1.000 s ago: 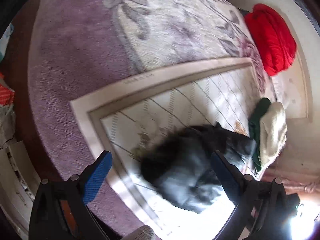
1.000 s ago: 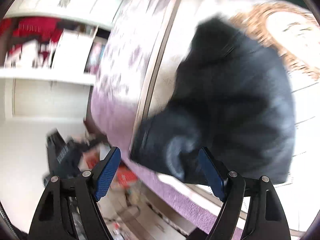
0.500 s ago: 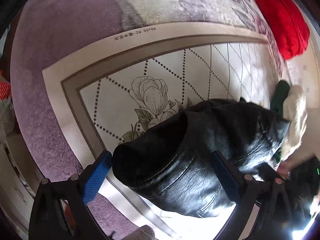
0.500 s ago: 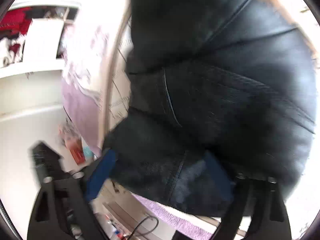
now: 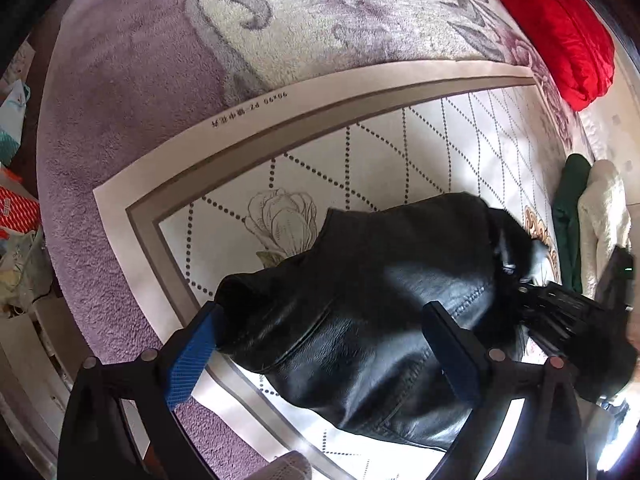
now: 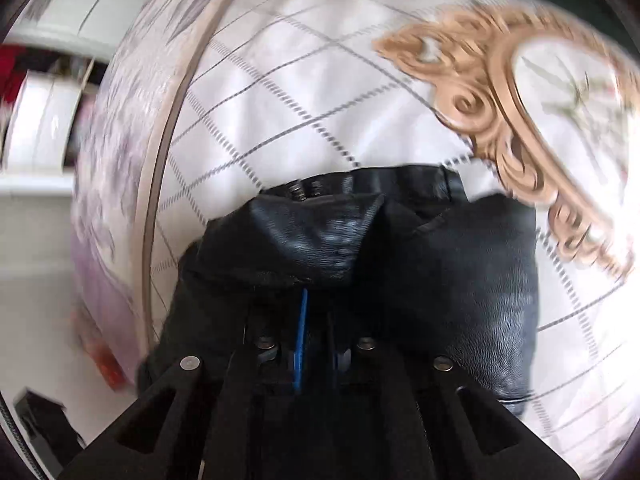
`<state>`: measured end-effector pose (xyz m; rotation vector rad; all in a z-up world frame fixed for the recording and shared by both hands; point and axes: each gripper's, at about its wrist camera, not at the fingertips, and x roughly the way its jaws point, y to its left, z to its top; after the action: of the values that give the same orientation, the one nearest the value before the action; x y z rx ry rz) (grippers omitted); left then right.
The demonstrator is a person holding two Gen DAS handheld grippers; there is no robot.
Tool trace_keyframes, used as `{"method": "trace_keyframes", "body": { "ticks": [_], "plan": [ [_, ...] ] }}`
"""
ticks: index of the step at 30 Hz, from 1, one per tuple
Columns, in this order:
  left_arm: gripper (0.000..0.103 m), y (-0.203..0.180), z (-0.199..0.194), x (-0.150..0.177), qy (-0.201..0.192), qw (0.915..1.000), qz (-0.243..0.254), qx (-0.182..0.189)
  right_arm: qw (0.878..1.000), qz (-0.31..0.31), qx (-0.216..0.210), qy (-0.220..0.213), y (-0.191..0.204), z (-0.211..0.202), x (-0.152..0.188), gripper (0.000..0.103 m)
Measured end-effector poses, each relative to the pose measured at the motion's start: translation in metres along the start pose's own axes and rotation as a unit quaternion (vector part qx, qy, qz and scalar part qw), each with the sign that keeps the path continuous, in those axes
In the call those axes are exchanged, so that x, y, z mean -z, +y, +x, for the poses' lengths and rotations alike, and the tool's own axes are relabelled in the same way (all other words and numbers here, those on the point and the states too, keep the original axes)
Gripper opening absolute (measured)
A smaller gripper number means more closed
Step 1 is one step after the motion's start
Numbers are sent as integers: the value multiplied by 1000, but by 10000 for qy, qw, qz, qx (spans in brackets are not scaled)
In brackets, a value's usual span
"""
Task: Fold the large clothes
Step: 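Grasp the folded jacket bundle with both tools and lift it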
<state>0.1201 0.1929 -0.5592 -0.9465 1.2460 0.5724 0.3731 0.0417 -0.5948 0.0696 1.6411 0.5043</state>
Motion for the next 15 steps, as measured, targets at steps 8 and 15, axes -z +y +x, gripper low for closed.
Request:
{"method": "trace_keyframes", "body": {
  "ticks": [8, 15],
  "plan": [
    [100, -10, 11, 18, 3, 9995, 145, -271, 9995, 304, 112, 8, -39, -86, 74, 15],
    [100, 2, 36, 28, -76, 9992, -27, -380, 9991, 210, 161, 329, -60, -14, 95, 15]
  ]
}}
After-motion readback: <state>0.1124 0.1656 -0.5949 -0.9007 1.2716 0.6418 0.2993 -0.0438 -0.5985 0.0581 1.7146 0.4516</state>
